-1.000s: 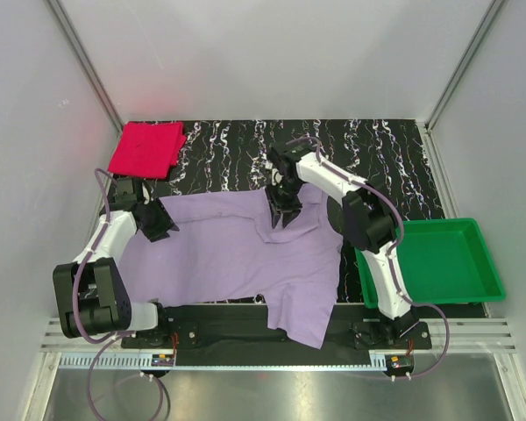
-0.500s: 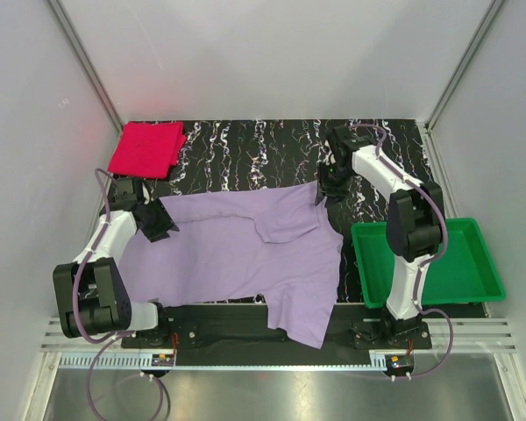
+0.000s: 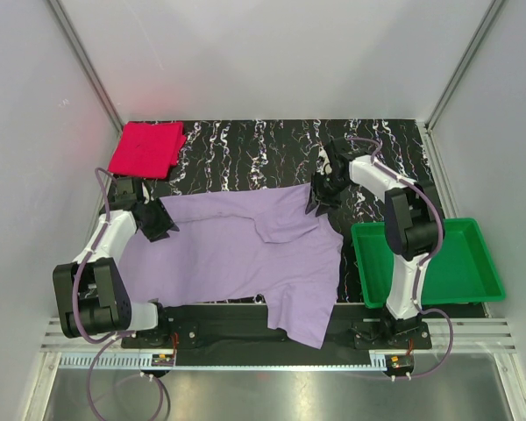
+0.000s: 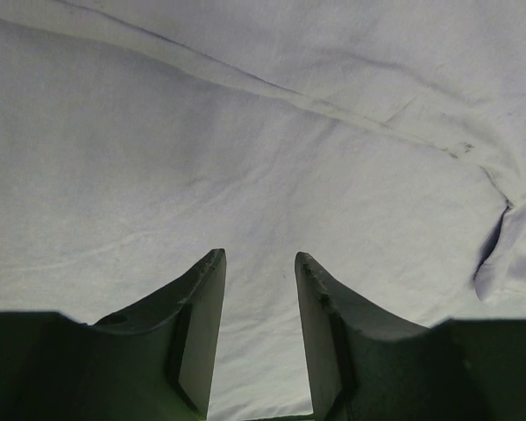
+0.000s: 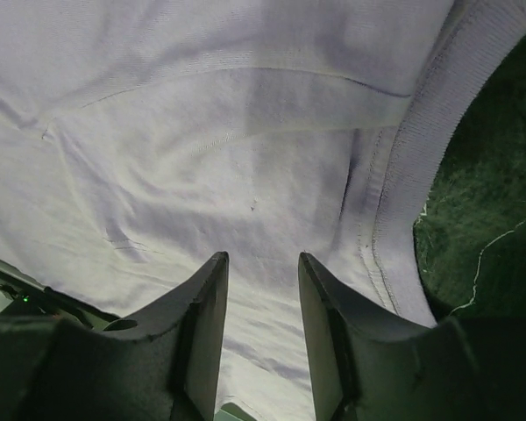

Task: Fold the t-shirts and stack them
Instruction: Fold the tshirt

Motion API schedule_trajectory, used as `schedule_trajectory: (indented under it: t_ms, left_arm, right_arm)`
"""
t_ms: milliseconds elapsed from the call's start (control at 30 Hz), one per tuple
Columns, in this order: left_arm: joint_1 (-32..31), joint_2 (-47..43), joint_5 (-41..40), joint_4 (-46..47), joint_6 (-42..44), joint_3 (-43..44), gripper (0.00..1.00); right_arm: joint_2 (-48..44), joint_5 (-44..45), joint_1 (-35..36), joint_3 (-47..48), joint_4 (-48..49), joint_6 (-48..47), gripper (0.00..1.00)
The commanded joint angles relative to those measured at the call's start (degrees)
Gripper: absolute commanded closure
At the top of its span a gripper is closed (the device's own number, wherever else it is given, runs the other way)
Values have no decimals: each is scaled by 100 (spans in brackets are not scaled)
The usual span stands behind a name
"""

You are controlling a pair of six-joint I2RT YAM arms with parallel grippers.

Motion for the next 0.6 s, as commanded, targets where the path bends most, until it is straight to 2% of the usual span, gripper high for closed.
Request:
schedule_trajectory:
  t_ms: [0,233,567]
  left_arm:
    - [-21,24,122,53,91,246,57]
    - [-29,51,122,88,82,193,57]
    - [-29,77,148,97,56,193,57]
  right_arm:
    - [81,-311,-23,-35,228,118,55]
    - [-77,295,-31,-123,26,31,53]
    - [20,-47,-23,-343,219,48,52]
